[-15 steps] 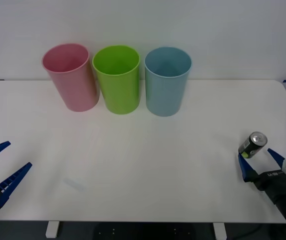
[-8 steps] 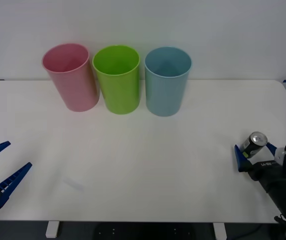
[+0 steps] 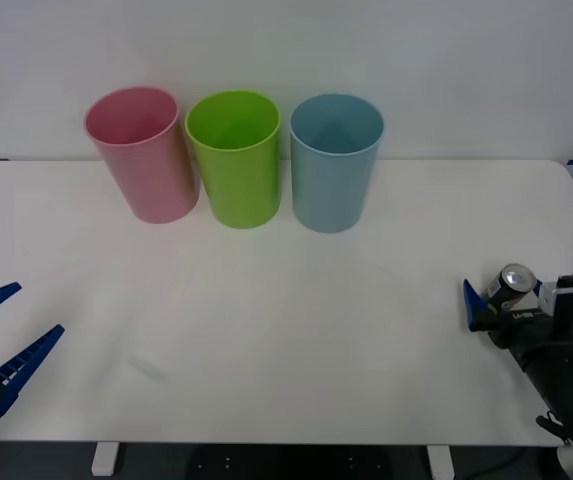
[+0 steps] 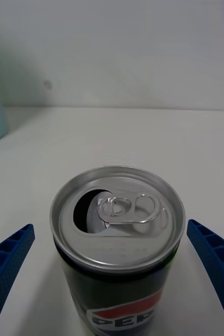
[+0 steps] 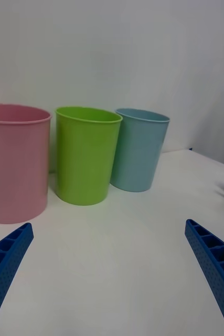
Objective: Grasp the object on the table and drop it into the matching bin: aluminum can to the light blue bin, PET bottle to the pink bin.
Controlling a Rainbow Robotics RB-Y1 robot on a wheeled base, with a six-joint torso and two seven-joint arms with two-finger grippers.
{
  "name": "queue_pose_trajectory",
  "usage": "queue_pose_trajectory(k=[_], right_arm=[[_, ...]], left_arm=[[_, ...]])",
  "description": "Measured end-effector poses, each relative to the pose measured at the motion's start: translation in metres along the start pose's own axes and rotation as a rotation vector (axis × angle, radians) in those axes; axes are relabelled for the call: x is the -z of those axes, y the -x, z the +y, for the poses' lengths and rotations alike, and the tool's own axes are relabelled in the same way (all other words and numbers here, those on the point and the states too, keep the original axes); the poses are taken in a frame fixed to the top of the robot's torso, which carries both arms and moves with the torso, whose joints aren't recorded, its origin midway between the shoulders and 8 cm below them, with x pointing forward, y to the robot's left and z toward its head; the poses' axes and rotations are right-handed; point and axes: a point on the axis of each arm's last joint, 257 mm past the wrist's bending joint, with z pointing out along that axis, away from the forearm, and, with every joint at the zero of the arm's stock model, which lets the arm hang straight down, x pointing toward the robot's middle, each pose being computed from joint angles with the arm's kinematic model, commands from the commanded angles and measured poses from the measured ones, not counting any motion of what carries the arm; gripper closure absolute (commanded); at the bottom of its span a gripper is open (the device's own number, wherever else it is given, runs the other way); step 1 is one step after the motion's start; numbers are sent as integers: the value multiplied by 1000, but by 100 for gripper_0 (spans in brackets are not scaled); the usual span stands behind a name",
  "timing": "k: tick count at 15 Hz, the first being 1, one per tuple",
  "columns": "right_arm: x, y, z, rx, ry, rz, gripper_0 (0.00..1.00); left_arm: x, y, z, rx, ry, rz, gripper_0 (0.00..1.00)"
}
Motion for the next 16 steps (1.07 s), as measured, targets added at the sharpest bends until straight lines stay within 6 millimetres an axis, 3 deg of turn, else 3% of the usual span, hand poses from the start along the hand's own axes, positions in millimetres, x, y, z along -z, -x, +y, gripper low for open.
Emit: queue_pose_trajectory(k=[1, 2, 3, 4, 16], right_arm=[[0, 0, 0, 1, 0, 0, 10], [0, 0, 0, 4, 0, 0, 75], [0, 0, 0, 8, -1, 0, 92], [0, 0, 0, 12, -1, 0, 100], [0, 3, 2, 33, 10, -4, 100]], left_arm=[[0, 0, 0, 0, 0, 0, 0], [0, 0, 0, 0, 0, 0, 0], [0, 0, 0, 0, 0, 0, 0], [0, 0, 0, 0, 0, 0, 0], [0, 0, 0, 0, 0, 0, 0]])
